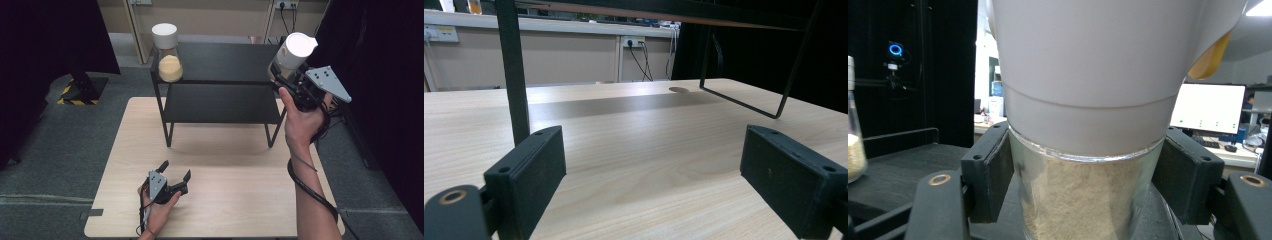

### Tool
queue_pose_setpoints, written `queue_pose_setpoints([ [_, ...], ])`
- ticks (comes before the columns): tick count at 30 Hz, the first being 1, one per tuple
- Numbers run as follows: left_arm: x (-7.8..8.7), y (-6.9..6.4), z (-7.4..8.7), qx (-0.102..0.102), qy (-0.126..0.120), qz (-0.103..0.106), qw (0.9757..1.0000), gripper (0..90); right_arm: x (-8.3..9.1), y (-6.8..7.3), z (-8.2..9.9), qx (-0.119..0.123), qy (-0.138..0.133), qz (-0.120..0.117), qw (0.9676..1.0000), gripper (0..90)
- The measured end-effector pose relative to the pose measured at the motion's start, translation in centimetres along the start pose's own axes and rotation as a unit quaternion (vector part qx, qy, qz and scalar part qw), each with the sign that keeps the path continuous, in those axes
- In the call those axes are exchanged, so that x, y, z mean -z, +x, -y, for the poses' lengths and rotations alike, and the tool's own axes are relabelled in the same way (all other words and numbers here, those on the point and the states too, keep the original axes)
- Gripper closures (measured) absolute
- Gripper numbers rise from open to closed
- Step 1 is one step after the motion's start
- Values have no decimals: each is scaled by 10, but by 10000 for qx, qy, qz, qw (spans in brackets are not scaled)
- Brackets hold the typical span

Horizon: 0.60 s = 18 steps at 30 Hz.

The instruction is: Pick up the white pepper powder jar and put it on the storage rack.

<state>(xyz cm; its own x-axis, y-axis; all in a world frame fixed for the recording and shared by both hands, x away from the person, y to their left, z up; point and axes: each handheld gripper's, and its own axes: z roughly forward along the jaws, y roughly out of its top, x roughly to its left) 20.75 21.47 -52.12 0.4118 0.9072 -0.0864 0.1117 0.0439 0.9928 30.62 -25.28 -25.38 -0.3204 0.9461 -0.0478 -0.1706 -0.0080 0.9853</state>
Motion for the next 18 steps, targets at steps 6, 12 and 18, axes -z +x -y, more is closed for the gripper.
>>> queue_pose_setpoints([
  [6,0,0,-1,0,17,11,10000,106,-12,-1,-4,45,143,65,9999,307],
  [12,0,0,0,-24,16,19,10000,106,-29,-3,-10,-22,315,82,9995,307],
  [18,0,0,-1,-19,22,30,10000,106,-38,-3,-14,-21,439,146,9989,307],
])
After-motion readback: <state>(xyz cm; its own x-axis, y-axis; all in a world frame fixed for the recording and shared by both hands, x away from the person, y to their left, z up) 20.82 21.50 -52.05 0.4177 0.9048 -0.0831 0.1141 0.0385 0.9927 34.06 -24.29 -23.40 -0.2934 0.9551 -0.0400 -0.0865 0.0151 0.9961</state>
